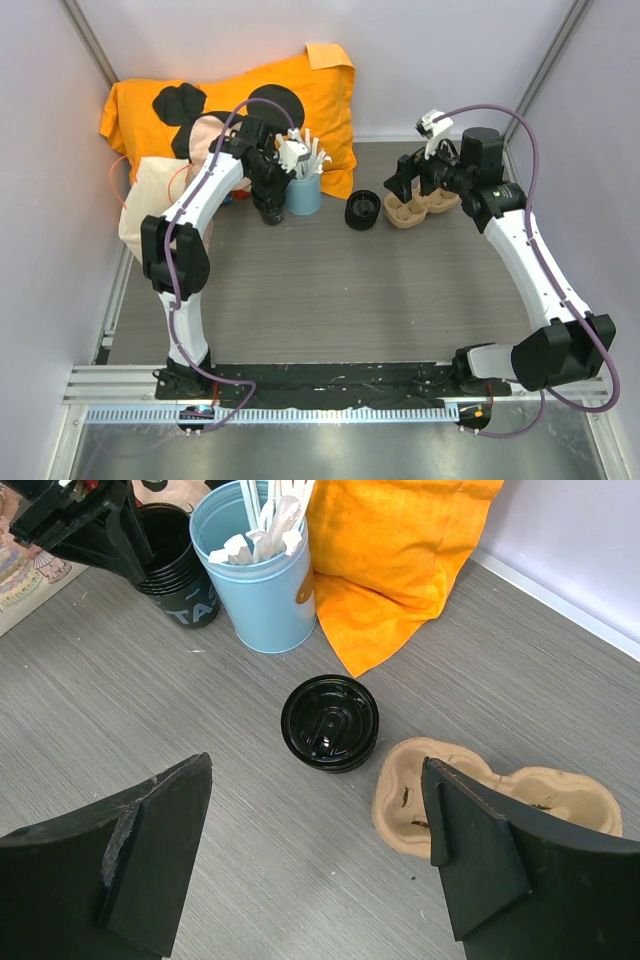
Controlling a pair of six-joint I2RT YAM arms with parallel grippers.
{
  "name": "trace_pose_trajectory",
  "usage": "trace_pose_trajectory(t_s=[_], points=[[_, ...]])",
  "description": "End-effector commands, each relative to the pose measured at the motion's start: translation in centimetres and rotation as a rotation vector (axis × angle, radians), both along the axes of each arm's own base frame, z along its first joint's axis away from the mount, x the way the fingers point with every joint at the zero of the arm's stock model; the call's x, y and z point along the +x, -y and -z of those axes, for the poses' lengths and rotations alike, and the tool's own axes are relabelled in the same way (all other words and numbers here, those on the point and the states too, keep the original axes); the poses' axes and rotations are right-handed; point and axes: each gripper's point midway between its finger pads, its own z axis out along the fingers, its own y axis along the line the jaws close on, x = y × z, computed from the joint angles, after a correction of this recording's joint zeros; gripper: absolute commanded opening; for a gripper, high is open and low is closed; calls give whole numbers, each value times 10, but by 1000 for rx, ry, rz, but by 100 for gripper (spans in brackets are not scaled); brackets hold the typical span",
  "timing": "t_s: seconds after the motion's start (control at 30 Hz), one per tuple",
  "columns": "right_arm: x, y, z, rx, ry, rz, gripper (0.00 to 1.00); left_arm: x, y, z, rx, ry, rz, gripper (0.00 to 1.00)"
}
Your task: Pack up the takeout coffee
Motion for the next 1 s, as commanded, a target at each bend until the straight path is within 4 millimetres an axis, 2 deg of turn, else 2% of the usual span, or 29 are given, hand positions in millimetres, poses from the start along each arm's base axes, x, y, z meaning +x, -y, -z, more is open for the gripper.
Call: trace_pose_trajectory(t_s=[0.0,0.57,0.87,0.97], points=[[-4,-2,-27,32,82,-12,90,4,-1,-6,-6,5,-2,27],[-5,-2,-27,33,82,-13,90,6,-2,1,7,-1,-11,19],[-4,-3,-27,35,80,-14,90,7,-3,0,12,5,-15,4],[-4,-3,-26,35,78,-14,90,7,-4,-1,12,8,-17,3]])
